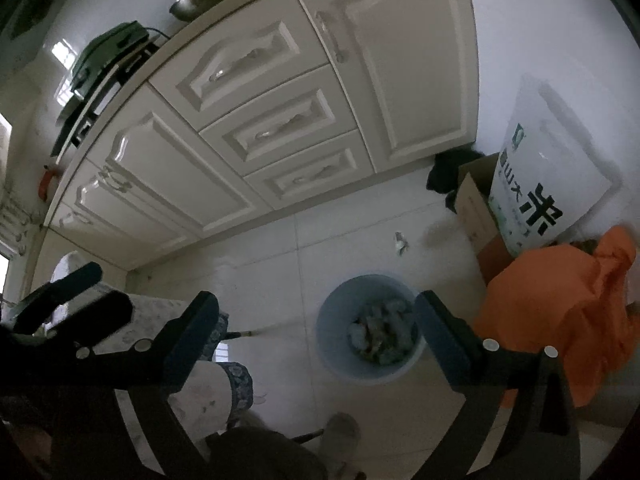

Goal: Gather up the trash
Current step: 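Carry both items to the blue bin and open both tools over it, then return both tools to the table above the remaining trash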

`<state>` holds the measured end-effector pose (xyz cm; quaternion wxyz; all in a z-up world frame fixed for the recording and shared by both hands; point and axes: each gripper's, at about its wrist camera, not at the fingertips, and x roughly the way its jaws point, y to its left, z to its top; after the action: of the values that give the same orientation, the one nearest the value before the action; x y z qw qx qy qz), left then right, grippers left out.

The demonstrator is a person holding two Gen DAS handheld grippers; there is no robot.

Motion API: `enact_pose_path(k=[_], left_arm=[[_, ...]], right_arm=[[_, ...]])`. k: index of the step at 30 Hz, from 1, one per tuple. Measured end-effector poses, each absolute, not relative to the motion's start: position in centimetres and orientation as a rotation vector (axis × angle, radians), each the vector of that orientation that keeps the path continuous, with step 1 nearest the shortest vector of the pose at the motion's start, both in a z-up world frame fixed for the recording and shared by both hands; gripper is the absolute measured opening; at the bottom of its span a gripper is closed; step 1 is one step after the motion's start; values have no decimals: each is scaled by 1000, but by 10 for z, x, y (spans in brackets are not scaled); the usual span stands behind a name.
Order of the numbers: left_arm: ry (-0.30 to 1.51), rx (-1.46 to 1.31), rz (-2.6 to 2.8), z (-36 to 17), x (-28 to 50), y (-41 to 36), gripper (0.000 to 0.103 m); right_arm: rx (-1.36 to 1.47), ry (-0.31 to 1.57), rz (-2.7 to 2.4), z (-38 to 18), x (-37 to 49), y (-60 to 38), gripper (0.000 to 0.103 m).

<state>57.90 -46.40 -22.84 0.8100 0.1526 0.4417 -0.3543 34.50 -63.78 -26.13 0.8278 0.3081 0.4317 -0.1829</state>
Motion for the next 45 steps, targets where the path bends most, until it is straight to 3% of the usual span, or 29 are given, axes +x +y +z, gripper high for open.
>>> enact_pose_path(k=[19,29,45], left_arm=[[793,203,-716,-147,505,-317,102],[664,103,-628,-100,449,-190,102],[546,-66,-378,-74,351,5,102]], right_arm=[[584,818,-425,-190,316,-579,103],[455,732,-327,-127,330,-491,103],[231,671,-42,-71,392,-323,103]])
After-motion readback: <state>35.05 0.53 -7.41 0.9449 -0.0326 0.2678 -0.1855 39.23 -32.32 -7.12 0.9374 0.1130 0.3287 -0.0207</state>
